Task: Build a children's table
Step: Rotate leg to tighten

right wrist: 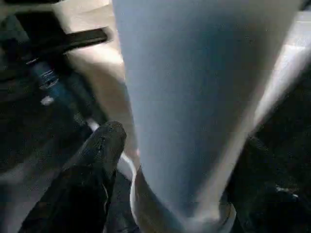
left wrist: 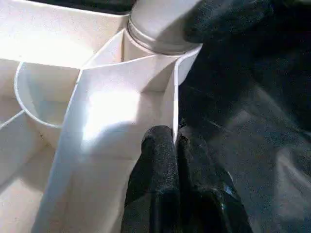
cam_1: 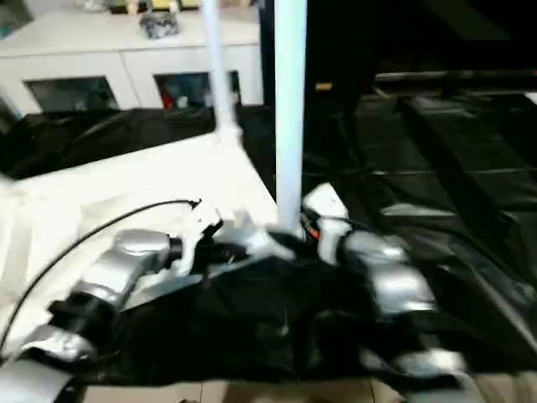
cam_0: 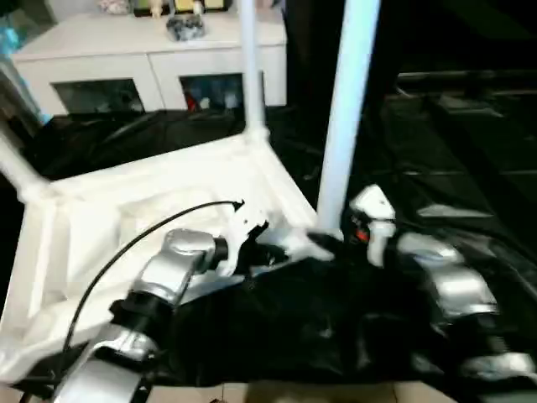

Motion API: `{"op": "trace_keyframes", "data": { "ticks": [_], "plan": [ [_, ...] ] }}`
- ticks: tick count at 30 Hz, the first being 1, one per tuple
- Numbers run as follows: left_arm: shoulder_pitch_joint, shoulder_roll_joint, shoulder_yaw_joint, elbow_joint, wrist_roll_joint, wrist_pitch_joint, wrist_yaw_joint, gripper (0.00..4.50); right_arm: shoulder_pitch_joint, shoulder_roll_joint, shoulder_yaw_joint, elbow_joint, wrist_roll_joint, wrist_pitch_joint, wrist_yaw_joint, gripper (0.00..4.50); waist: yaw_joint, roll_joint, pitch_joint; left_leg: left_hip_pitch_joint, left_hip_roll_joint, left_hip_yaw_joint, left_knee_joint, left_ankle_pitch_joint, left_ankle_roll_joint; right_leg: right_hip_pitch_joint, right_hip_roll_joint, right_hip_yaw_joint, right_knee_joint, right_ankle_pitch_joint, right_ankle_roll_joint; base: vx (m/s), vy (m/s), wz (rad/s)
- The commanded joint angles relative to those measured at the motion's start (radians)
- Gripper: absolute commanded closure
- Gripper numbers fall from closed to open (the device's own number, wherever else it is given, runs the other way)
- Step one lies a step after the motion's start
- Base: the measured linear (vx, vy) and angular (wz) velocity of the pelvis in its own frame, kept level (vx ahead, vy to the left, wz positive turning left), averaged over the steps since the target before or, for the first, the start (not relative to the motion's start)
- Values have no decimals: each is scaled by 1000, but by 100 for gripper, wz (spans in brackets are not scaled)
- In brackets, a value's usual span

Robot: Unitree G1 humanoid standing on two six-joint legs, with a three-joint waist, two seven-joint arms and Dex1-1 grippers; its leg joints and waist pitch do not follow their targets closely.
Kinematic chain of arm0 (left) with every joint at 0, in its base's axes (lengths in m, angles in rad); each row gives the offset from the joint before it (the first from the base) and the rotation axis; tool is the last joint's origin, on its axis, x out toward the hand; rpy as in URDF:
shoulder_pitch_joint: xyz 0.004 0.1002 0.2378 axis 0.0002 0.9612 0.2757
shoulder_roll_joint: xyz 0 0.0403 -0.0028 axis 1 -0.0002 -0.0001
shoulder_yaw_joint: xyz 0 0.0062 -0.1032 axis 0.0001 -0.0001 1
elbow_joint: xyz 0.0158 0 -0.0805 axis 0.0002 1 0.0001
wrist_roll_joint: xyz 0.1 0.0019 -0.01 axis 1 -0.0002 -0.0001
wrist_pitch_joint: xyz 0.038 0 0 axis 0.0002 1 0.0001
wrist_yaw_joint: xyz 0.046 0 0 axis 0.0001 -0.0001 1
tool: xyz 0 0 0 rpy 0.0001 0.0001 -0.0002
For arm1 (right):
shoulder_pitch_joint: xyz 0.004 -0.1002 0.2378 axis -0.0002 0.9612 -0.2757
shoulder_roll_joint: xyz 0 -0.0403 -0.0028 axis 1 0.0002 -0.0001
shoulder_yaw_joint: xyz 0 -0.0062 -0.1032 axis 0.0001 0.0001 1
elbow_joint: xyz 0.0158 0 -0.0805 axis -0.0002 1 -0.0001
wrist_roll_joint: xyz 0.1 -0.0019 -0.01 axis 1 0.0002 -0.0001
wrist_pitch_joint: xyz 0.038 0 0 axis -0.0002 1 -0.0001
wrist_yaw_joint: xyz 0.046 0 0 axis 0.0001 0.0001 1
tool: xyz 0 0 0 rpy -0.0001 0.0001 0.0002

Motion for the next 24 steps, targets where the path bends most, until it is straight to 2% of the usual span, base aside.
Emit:
{"op": "trace_keyframes", "data": {
  "ticks": [1, 2, 3, 5, 7, 9, 11, 14, 18, 20, 24],
  "plan": [
    [-29, -3, -20, -63, -49, -34, -68, 450, 28, -8, 159, -12, -6, 35, 185, 133, 21, -24, -59, 18, 72, -17, -76, -299, 72, 18, -60, 49, -61, -262, -243, 53, -23, 7],
    [-29, -3, -20, -63, -49, -34, -68, 450, 28, -8, 159, -12, -6, 35, 185, 133, 21, -24, -59, 18, 72, -17, -76, -299, 72, 18, -60, 49, -61, -262, -243, 59, -23, 10],
    [-30, 11, -24, -62, -49, -33, -93, 450, 23, -28, 167, -7, -20, 32, 211, 148, 32, -25, -62, 18, 73, -10, -71, -271, 80, 15, -57, 52, -54, -236, -251, 56, -20, 6],
    [-33, 30, -26, -60, -45, -32, -126, 450, 15, -54, 172, 2, -39, 14, 255, 164, 40, -26, -68, 10, 72, -7, -65, -200, 97, 22, -57, 52, -38, -159, -268, 28, -10, 3],
    [-37, 46, -32, -54, -43, -33, -158, 450, 6, -68, 176, 4, -36, 17, 283, 176, 49, -24, -75, 7, 72, -6, -56, -119, 129, 22, -55, 50, -24, -60, -284, 0, 0, 0],
    [-39, 50, -34, -52, -42, -34, -169, 450, 2, -73, 180, 3, -34, 17, 292, 199, 53, -24, -74, 4, 71, -5, -52, -106, 145, 20, -55, 48, -22, -44, -289, 0, 0, 0],
    [-44, 59, -37, -46, -43, -38, -189, 450, -7, -82, 189, -2, -28, 20, 314, 208, 56, -26, -71, 3, 72, -5, -54, -136, 139, 20, -56, 48, -27, -97, -282, 0, 0, 0],
    [-50, 65, -36, -39, -48, -39, -201, 450, -11, -85, 199, -17, -19, 30, 343, 220, 54, -25, -63, 8, 75, -7, -64, -229, 87, 16, -56, 51, -40, -239, -254, 0, 0, 0],
    [-52, 61, -32, -35, -49, -42, -197, 450, -6, -85, 205, -26, -17, 38, 351, 230, 54, -27, -62, 13, 75, -6, -67, -258, 59, 13, -54, 57, -41, -269, -244, 0, 0, 0],
    [-53, 49, -21, -29, -46, -42, -173, 450, 11, -77, 204, -35, -12, 48, 342, 232, 53, -25, -62, 11, 74, -5, -66, -257, 57, 13, -54, 59, -41, -268, -243, 0, 0, 0],
    [-64, 12, 10, 5, -23, -31, -51, 450, 54, -20, 176, -25, -15, 54, 216, 234, 54, -28, -61, 12, 72, -3, -65, -262, 56, 11, -55, 61, -45, -288, -236, 0, 0, 0]
  ]
}}
